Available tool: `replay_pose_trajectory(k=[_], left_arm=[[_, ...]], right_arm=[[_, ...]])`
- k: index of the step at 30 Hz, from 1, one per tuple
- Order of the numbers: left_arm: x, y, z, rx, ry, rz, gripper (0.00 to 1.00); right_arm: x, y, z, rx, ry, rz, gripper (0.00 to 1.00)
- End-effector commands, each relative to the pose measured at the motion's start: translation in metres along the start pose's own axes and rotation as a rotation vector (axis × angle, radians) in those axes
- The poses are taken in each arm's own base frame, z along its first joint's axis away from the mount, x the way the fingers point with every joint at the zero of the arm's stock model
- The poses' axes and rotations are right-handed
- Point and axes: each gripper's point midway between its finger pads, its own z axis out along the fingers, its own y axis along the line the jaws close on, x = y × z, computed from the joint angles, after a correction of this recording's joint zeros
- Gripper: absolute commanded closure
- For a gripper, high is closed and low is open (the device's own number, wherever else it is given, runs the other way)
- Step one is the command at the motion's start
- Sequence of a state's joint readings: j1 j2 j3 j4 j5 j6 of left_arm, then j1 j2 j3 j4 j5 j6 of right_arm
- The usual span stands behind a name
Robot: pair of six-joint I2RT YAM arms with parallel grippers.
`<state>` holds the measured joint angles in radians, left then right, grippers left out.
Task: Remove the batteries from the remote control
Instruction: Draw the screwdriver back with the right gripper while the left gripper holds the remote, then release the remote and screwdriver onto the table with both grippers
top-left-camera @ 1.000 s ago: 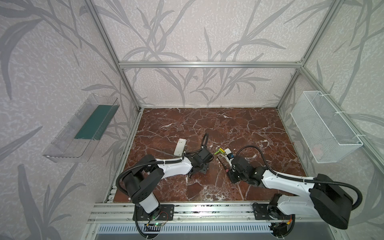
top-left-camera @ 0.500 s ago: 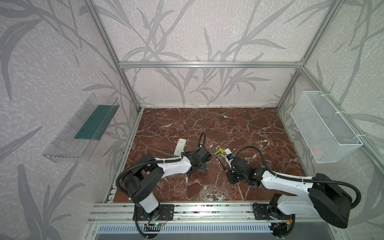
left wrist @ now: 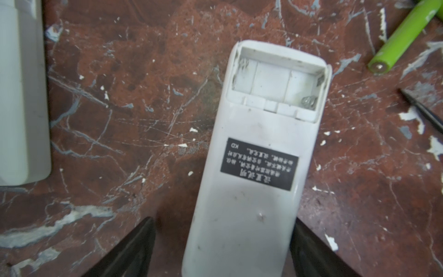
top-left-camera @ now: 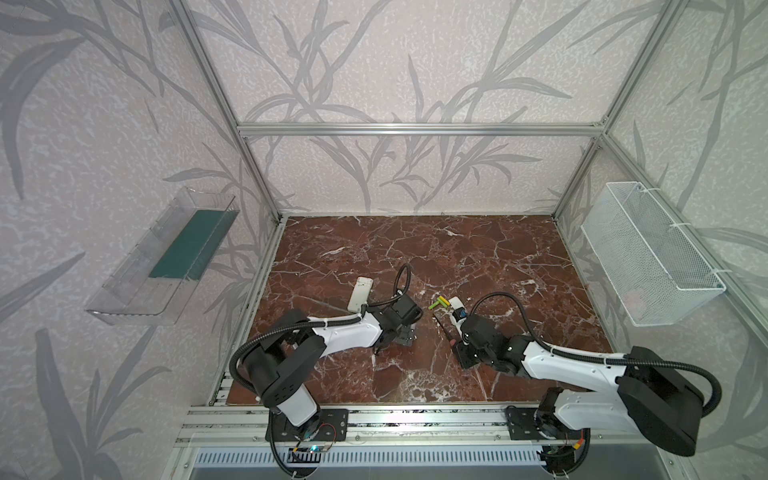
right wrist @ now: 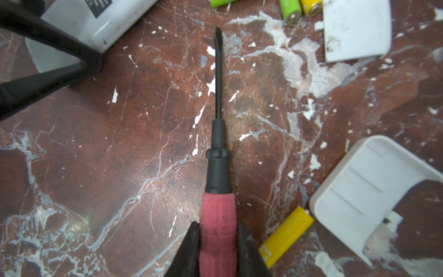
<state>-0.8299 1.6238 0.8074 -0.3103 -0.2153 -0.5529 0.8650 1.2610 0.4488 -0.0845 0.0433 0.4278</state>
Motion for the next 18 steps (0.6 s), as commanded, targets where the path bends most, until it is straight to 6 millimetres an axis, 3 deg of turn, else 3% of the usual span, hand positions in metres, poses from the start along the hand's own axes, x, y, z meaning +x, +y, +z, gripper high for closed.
replay_pose_trajectory(k=[1, 11, 13, 18], left_arm=[[0.041, 0.029, 0.002, -0.102, 0.135, 0.051, 0.12], [0.029, 0.026, -0.011, -0.066, 0.085, 0.045, 0.06], [0.026, 0.025, -0.014, -0.057, 0.074, 0.041, 0.01], [0.017, 0.022, -0.025, -0.032, 0.034, 0.03, 0.01]], right_arm=[[0.0, 0.002, 0.003, 0.003, 0.006, -0.018, 0.72], [0.001, 0.006, 0.01, 0.014, 0.026, -0.042, 0.65], [-0.001, 0.007, 0.01, 0.015, 0.022, -0.047, 0.61], [-0.01, 0.01, 0.005, 0.01, -0.004, -0.058, 0.51]])
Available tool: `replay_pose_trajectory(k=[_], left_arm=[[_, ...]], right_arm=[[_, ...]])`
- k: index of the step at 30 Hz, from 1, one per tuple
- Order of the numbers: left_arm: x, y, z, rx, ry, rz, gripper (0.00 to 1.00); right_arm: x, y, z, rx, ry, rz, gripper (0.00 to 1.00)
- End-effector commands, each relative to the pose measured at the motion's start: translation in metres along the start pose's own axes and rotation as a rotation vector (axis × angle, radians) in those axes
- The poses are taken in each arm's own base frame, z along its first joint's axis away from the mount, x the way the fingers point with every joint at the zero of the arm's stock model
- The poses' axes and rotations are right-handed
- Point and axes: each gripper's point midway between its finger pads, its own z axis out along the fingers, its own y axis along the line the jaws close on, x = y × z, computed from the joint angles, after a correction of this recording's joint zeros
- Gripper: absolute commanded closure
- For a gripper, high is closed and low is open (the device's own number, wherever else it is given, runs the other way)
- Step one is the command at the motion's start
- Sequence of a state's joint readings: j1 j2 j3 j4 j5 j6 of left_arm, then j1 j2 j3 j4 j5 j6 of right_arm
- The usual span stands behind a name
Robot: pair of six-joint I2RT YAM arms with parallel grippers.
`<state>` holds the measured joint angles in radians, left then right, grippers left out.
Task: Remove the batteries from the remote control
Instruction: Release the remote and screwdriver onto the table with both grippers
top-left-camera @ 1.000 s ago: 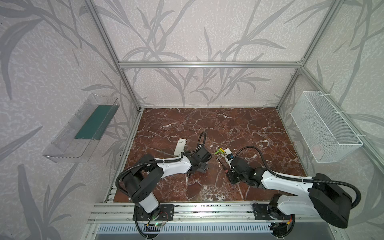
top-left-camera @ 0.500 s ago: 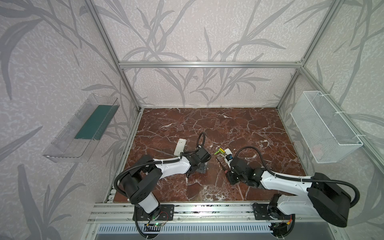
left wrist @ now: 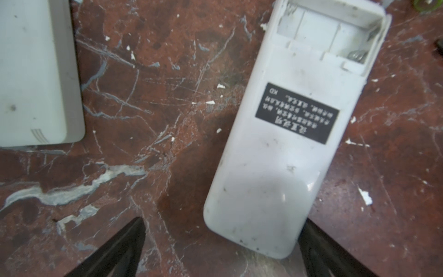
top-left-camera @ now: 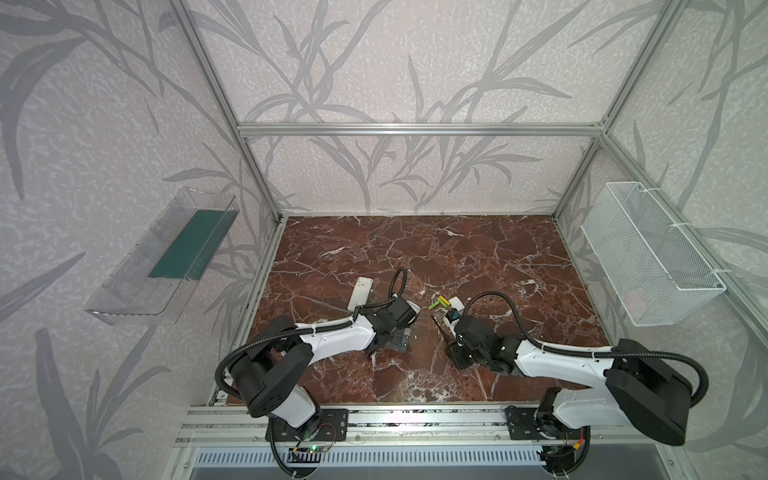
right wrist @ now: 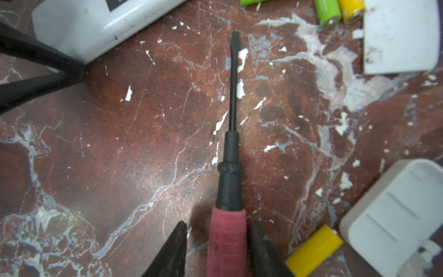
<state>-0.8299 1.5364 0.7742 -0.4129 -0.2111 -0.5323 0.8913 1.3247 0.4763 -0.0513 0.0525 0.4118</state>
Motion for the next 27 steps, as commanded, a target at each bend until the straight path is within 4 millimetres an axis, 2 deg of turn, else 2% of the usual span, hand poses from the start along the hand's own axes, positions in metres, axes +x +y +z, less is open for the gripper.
replay_pose_trajectory(k=[1, 5, 7, 8, 9, 11, 14, 16, 20, 25, 27], left_arm=[[-0.002, 0.008, -0.012, -0.01, -0.02, -0.008, 0.01], [-0.016, 0.009, -0.029, 0.006, -0.078, -0.019, 0.01], [-0.025, 0.012, -0.041, 0.006, -0.118, -0.025, 0.0], [-0.029, 0.014, -0.046, 0.003, -0.136, -0.03, 0.01], [-0.033, 0.017, -0.052, -0.005, -0.157, -0.034, 0.01], [-0.043, 0.028, -0.065, -0.026, -0.204, -0.051, 0.01], [-0.058, 0.054, -0.085, -0.091, -0.297, -0.089, 0.01], [-0.068, 0.078, -0.102, -0.138, -0.366, -0.134, 0.0], [-0.08, 0.129, -0.123, -0.207, -0.453, -0.241, 0.0], [-0.074, 0.206, -0.136, -0.433, -0.513, -0.426, 0.01], [-0.072, 0.227, -0.135, -0.49, -0.539, -0.485, 0.01]], right_arm=[[-0.01, 0.002, -0.006, 0.012, -0.018, -0.026, 0.49], [-0.03, 0.008, -0.018, 0.0, -0.067, -0.057, 0.38], [-0.042, 0.012, -0.026, -0.002, -0.103, -0.08, 0.3], [-0.047, 0.012, -0.03, -0.002, -0.12, -0.087, 0.11], [-0.053, 0.013, -0.034, 0.001, -0.143, -0.094, 0.01], [-0.063, 0.011, -0.043, 0.015, -0.179, -0.098, 0.01], [-0.075, -0.001, -0.057, 0.062, -0.209, -0.102, 0.01], [-0.083, -0.018, -0.068, 0.115, -0.218, -0.098, 0.01], [-0.098, -0.06, -0.087, 0.211, -0.234, -0.072, 0.01], [-0.11, -0.124, -0.111, 0.33, -0.272, -0.002, 0.01], [-0.111, -0.149, -0.115, 0.353, -0.297, 0.047, 0.01]])
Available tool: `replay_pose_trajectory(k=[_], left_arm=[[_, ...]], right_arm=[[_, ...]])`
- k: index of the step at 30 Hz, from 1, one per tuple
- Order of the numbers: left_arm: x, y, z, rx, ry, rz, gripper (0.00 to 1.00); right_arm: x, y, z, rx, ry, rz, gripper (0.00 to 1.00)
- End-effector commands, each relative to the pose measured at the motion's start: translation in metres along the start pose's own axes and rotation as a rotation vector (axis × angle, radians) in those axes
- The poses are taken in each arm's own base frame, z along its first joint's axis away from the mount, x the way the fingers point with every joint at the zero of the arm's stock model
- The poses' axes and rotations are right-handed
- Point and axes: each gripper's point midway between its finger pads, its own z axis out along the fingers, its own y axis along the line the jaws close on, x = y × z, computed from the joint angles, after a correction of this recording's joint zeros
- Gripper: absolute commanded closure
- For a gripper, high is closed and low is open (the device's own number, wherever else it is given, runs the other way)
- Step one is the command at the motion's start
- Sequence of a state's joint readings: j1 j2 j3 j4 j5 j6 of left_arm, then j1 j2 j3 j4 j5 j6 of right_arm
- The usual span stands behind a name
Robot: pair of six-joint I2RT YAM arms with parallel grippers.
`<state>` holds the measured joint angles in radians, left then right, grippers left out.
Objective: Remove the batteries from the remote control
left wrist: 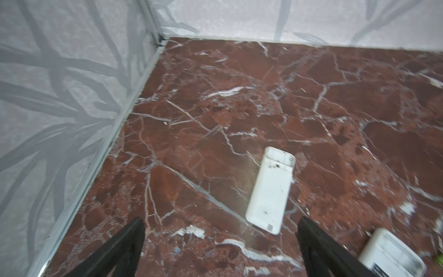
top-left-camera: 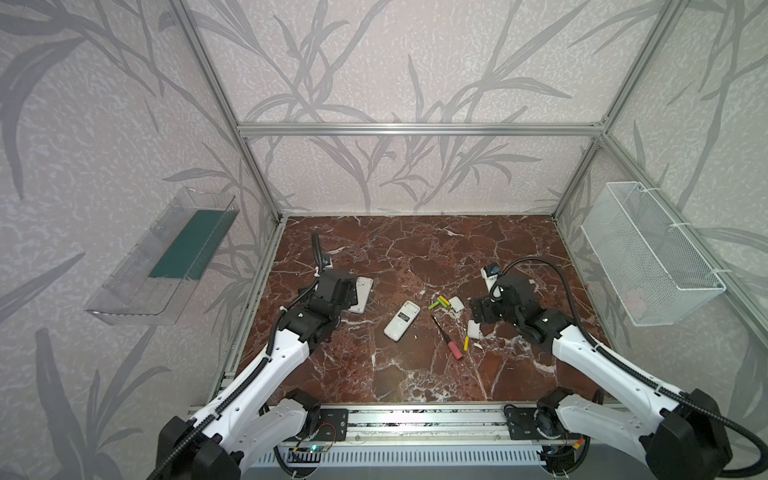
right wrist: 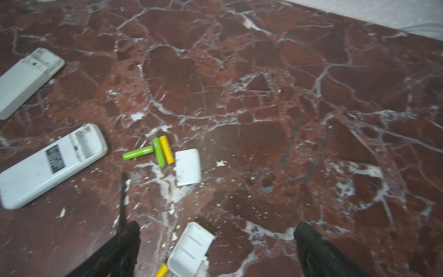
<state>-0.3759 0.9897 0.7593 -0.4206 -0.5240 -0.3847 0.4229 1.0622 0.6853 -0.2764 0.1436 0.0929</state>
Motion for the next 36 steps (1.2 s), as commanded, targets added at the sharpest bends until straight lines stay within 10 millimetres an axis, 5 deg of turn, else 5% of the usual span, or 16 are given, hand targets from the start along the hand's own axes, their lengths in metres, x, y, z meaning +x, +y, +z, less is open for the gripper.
replay_pose_trajectory(k=[1, 5, 10, 19, 29, 36], left_arm=[[-0.004, 0.038, 0.015, -0.154, -0.059, -0.04, 0.01], [-0.003, 0.057, 0.035, -0.212, -0.122, -0.045, 0.0], [0.004, 0.054, 0.056, -0.182, -0.176, 0.029, 0.01], [0.026, 0.035, 0.082, -0.047, -0.271, 0.055, 0.0], [0.019, 0.017, 0.098, 0.073, -0.296, 0.062, 0.01], [0.012, -0.001, 0.11, 0.142, -0.299, 0.11, 0.0]], right_arm=[[-0.001, -0.031, 0.003, 0.037, -0.016, -0.003, 0.01], [0.004, -0.06, 0.02, 0.085, -0.06, 0.023, 0.01], [0.007, -0.076, 0.044, 0.085, -0.114, 0.035, 0.01], [0.006, -0.078, 0.069, 0.033, -0.21, 0.045, 0.01], [-0.02, -0.08, 0.068, 0.033, -0.404, 0.003, 0.01], [-0.007, -0.085, 0.083, 0.037, -0.438, 0.034, 0.01]])
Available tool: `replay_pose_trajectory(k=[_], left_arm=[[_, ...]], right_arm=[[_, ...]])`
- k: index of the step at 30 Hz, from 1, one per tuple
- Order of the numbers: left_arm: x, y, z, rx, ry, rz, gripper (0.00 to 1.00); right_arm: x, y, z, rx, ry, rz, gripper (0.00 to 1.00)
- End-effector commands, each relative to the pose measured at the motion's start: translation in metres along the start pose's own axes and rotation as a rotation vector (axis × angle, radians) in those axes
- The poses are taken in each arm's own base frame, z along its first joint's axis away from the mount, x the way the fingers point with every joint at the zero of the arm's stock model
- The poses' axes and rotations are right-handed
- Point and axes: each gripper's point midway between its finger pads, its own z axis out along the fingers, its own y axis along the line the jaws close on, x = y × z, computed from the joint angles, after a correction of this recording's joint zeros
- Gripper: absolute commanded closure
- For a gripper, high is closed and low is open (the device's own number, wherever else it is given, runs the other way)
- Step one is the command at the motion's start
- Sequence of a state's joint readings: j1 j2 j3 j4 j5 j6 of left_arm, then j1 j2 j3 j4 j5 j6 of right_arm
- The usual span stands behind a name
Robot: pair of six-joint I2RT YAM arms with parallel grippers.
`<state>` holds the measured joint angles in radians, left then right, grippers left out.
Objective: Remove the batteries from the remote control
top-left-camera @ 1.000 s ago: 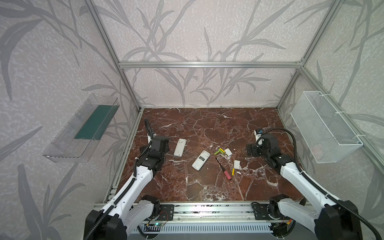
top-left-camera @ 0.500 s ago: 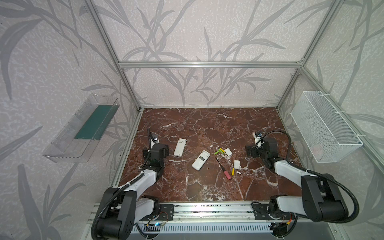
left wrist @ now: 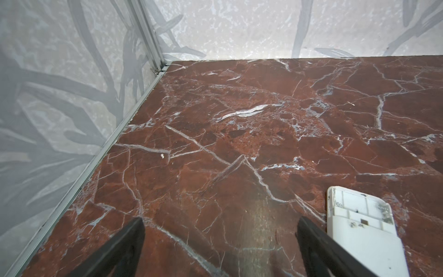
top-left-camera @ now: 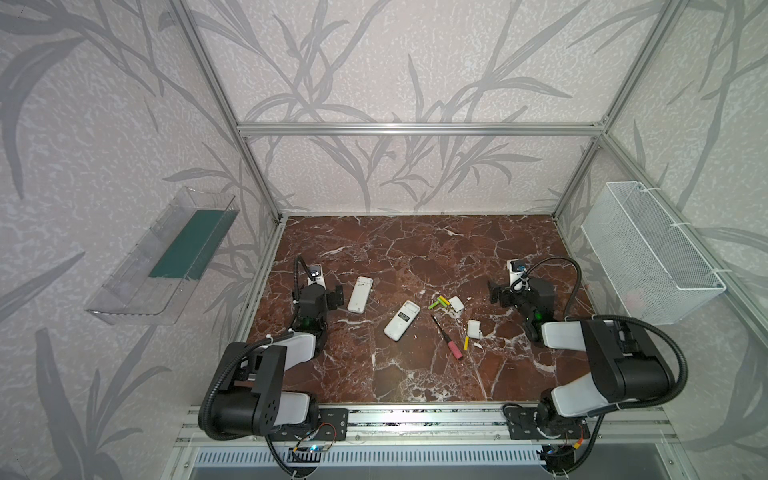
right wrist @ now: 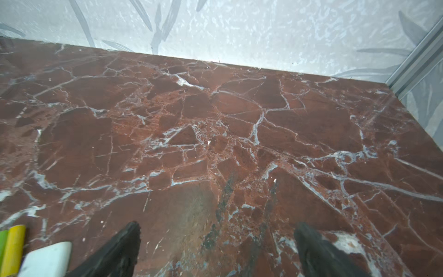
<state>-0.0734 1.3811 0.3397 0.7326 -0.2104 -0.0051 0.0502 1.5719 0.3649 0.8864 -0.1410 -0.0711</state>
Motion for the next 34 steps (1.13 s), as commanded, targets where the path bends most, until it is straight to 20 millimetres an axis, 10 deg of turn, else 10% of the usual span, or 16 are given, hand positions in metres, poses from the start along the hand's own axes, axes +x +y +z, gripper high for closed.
replay_pose_trajectory(k=[1, 34], left_arm=[[-0.022, -0.007, 0.004, 0.044, -0.08, 0.02, 0.01], [-0.004, 0.023, 0.027, -0.088, -0.062, -0.073, 0.0]], right_arm=[[-0.021, -0.003, -0.006, 0.014, -0.102, -0.002, 0.01], [-0.022, -0.002, 0.002, 0.012, -0.091, -0.01, 0.01]])
